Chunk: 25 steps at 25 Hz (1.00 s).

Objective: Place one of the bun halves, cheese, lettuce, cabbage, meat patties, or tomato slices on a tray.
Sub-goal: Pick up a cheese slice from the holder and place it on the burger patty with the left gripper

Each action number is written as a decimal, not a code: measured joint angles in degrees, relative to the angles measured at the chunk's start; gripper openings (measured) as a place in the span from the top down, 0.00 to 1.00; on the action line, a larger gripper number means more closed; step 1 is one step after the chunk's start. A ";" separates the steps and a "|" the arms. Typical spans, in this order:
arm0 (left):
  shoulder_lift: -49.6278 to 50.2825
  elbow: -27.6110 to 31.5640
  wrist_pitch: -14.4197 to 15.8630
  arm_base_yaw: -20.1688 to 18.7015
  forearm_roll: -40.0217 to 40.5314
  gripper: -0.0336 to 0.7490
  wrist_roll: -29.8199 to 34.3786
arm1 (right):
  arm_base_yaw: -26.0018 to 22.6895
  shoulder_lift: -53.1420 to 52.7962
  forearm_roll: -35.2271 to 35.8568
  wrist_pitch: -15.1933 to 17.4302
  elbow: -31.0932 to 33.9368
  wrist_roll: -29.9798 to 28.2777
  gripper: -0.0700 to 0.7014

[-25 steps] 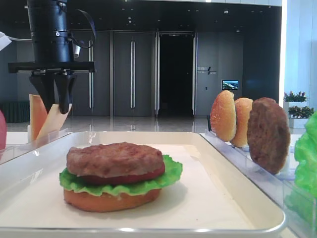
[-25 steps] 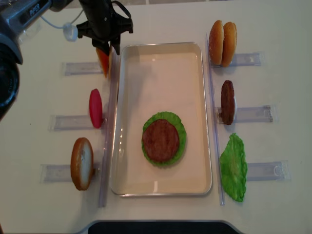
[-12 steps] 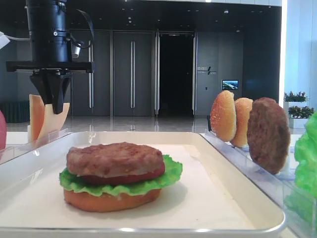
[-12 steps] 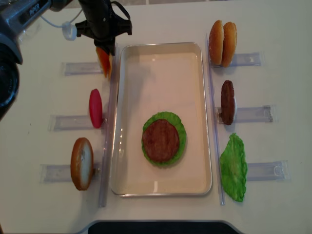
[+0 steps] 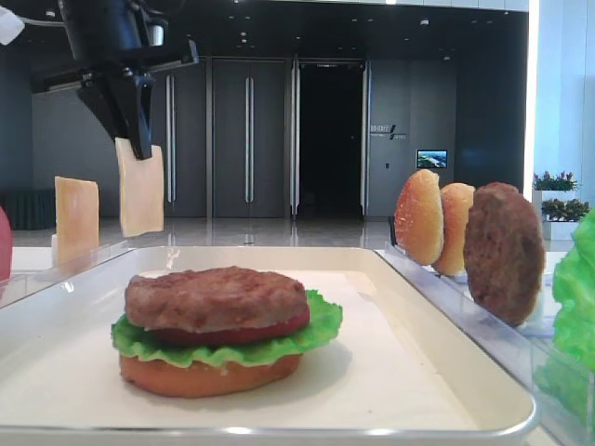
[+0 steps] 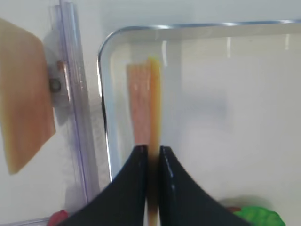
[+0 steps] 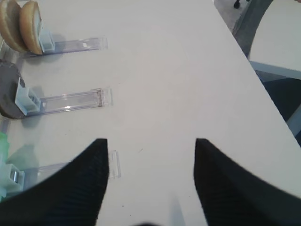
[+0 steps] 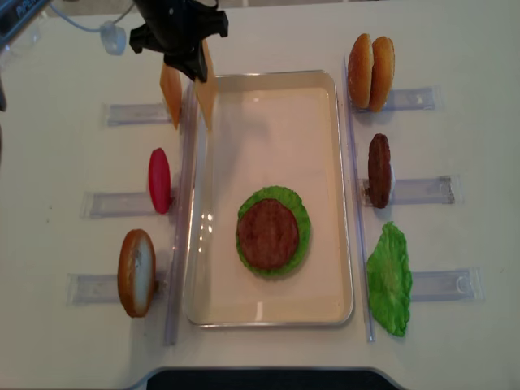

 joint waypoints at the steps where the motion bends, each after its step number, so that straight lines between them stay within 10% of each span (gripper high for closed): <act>1: -0.86 0.00 0.29 0.00 -0.94 0.91 0.70 | 0.00 0.00 0.00 0.00 0.00 0.00 0.37; 8: -5.77 2.37 -0.24 -2.03 -8.89 0.91 6.81 | 0.00 0.00 0.00 0.00 0.00 0.00 0.37; 17: -17.98 25.40 -10.86 -3.26 -31.10 0.91 27.96 | 0.00 0.00 0.00 0.00 0.00 0.00 0.37; 25: -27.37 44.10 -12.30 -3.32 -52.75 0.92 50.75 | 0.00 0.00 0.00 0.00 0.00 0.00 0.37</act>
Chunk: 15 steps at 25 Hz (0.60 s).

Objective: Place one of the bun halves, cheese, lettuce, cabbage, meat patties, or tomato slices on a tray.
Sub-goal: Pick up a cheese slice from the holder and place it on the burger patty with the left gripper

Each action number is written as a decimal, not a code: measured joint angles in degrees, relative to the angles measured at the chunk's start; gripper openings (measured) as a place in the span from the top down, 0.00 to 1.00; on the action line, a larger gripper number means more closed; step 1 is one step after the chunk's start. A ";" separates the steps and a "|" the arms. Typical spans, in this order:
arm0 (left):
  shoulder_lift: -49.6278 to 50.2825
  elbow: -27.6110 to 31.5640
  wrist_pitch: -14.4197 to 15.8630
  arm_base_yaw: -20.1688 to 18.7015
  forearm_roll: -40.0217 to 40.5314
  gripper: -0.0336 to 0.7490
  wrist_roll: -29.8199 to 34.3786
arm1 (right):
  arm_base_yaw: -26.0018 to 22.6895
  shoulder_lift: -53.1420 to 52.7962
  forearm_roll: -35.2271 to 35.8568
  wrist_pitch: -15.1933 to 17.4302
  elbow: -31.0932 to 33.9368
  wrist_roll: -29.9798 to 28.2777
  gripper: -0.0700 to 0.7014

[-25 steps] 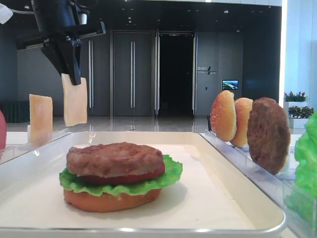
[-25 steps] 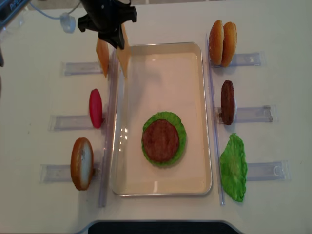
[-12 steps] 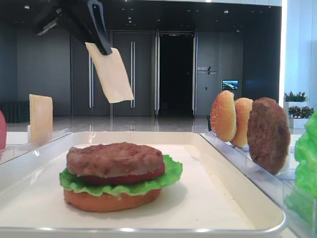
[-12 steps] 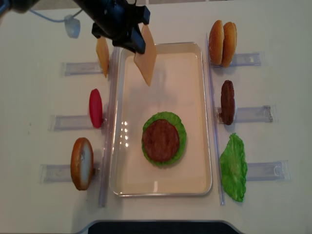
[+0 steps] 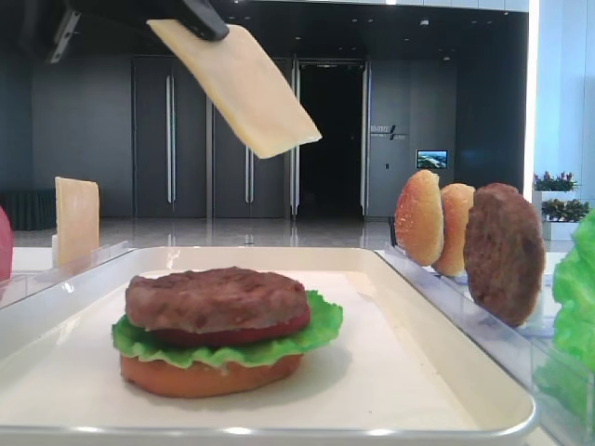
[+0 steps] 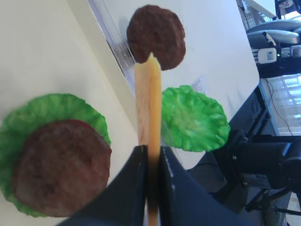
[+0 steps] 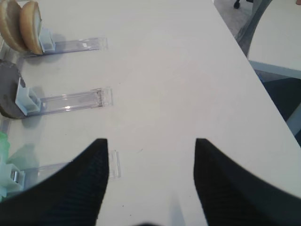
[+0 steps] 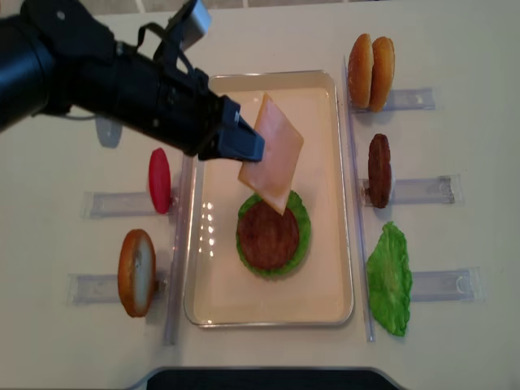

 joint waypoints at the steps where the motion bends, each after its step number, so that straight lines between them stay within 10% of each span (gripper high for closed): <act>1: -0.67 2.23 0.15 0.00 -1.42 0.92 2.31 | 0.00 0.00 0.00 0.00 0.00 0.00 0.37; 15: -0.73 13.62 -0.17 0.00 -11.49 0.92 19.36 | 0.00 0.00 0.00 0.00 0.00 0.00 0.37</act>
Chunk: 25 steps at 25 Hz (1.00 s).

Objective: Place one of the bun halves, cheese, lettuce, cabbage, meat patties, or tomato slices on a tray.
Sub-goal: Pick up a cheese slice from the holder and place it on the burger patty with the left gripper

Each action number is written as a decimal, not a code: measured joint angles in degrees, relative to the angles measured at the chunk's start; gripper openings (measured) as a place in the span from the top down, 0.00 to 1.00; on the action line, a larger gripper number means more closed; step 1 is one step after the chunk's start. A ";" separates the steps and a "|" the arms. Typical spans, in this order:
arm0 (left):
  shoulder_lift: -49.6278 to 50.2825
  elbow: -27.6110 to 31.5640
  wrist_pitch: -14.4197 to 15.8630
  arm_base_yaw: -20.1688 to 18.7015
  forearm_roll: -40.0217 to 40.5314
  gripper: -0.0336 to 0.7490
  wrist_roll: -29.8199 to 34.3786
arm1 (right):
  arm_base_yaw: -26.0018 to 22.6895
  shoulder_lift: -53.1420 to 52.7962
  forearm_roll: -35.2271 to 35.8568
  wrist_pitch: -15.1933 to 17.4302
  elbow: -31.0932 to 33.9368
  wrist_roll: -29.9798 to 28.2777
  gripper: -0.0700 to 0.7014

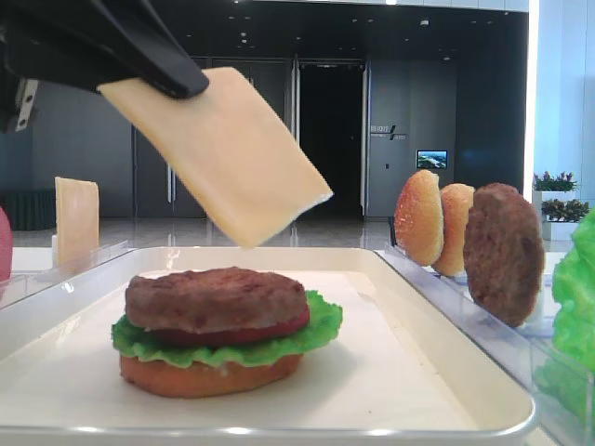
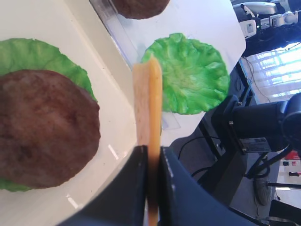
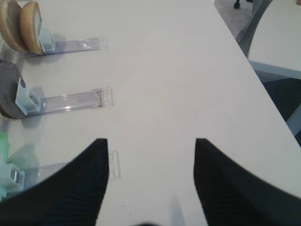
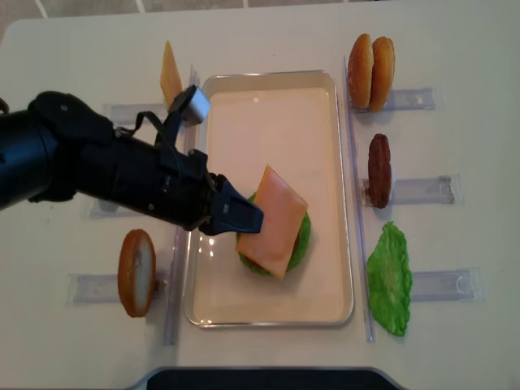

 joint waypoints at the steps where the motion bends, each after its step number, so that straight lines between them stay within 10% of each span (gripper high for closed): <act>1: 0.74 0.00 -0.16 0.00 -0.12 0.92 0.02 | 0.00 0.00 0.00 0.00 0.00 0.00 0.37; 25: 5.09 0.00 -6.45 0.00 1.07 0.92 0.65 | 0.00 0.00 0.00 0.00 0.00 0.00 0.37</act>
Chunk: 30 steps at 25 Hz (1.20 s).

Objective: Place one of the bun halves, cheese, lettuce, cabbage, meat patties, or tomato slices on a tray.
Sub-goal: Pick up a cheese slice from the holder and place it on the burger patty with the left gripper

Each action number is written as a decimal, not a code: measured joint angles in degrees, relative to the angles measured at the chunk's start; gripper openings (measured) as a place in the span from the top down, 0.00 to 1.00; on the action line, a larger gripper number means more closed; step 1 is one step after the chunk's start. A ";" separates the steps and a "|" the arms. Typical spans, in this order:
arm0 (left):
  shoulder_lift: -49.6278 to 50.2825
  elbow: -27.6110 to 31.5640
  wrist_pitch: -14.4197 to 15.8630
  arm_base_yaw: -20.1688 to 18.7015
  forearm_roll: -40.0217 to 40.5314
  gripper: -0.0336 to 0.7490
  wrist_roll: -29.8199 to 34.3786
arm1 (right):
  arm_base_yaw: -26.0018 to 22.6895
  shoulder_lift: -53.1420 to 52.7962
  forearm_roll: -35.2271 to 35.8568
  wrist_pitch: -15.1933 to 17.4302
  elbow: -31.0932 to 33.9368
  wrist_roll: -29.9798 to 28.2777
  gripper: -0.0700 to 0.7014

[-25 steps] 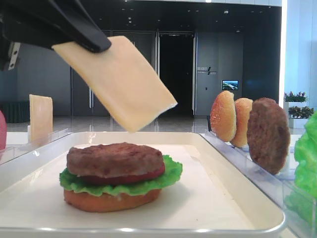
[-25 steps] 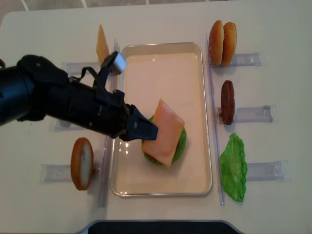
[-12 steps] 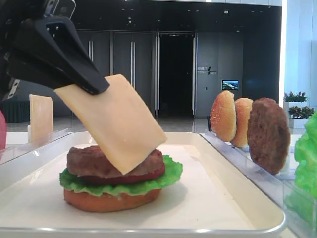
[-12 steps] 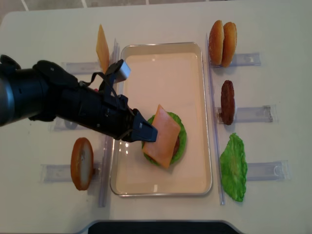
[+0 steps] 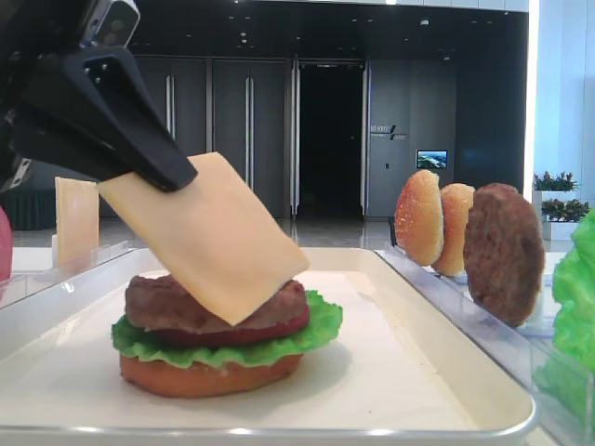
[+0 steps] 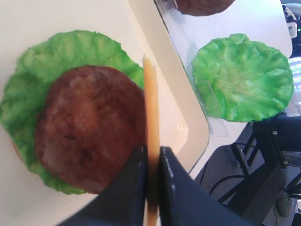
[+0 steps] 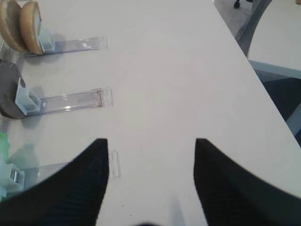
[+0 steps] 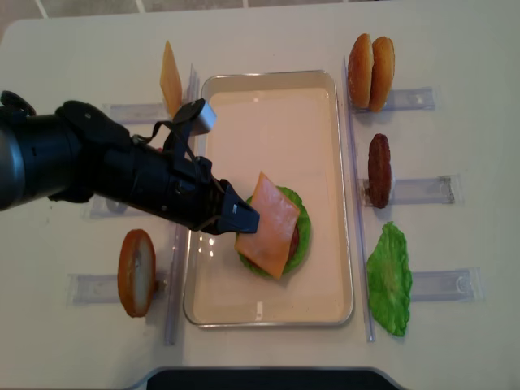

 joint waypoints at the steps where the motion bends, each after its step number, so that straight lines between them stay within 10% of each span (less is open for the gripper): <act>1: 0.00 0.00 -0.13 0.00 0.34 0.92 0.00 | 0.00 0.00 0.00 0.00 0.00 0.00 0.37; 11: 0.00 0.00 -2.20 0.00 1.11 0.82 -0.46 | 0.00 0.00 0.00 0.00 0.00 0.00 0.37; 20: 0.00 0.00 -3.01 0.00 2.77 0.13 -0.52 | 0.00 0.00 0.00 0.00 0.00 0.00 0.37; 30: 0.00 -0.82 -4.20 0.00 11.14 0.07 -7.10 | 0.00 0.00 0.00 0.00 0.00 0.00 0.37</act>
